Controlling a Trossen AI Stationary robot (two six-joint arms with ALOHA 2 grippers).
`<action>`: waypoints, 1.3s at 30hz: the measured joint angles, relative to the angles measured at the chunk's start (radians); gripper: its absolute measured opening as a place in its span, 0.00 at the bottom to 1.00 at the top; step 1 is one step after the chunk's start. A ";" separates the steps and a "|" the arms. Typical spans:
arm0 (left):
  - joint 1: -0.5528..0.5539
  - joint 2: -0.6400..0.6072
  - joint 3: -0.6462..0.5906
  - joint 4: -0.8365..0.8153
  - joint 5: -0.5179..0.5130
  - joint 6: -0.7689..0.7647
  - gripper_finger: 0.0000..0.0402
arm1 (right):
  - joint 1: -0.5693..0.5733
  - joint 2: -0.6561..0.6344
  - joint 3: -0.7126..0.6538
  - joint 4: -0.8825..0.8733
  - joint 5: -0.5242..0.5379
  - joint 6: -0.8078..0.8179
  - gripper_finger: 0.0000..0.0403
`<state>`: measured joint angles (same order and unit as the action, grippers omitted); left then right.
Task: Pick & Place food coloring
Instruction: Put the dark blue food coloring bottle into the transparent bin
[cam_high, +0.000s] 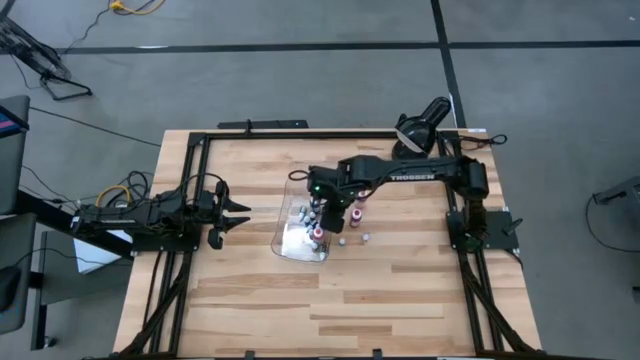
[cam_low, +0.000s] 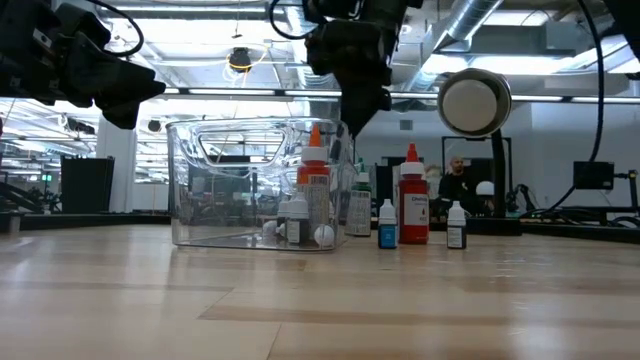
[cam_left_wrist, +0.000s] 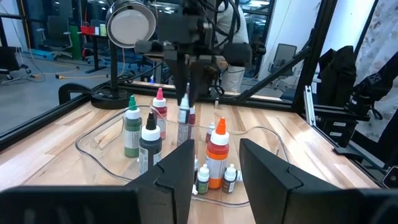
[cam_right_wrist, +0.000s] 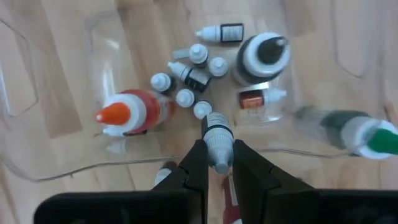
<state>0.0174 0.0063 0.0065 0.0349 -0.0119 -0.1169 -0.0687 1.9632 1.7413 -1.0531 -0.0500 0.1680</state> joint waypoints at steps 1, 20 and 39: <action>0.000 0.000 0.000 0.000 0.000 0.000 0.29 | 0.003 0.005 0.000 -0.001 0.000 -0.002 0.09; 0.000 0.000 0.000 0.000 0.000 0.000 0.29 | 0.016 0.056 0.007 -0.029 0.049 -0.090 0.09; 0.000 0.000 0.000 0.000 0.000 0.000 0.29 | 0.012 0.056 0.010 -0.046 0.055 -0.152 0.15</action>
<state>0.0171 0.0065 0.0065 0.0348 -0.0116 -0.1167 -0.0563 2.0193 1.7512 -1.0992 0.0055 0.0158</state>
